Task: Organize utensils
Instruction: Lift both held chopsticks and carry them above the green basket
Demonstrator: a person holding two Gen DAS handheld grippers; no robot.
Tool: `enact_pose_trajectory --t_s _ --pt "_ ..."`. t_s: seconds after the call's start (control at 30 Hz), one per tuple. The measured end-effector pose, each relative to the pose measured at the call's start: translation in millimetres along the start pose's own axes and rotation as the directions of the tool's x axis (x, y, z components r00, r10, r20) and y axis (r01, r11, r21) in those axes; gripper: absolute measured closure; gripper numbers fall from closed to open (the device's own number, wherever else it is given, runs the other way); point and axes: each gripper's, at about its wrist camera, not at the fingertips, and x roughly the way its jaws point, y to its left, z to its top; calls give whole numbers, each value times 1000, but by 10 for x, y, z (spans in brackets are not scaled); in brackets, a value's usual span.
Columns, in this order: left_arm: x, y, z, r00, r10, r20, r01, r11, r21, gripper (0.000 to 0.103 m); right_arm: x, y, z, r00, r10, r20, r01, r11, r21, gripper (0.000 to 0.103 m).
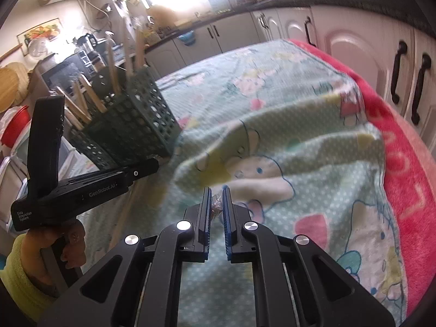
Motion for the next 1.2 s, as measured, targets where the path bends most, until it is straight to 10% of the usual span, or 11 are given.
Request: enact_pose_trajectory --t_s 1.2 --pt "-1840 740 245 922 -14 387 61 992 -109 99 -864 1353 715 945 220 241 -138 939 -314 97"
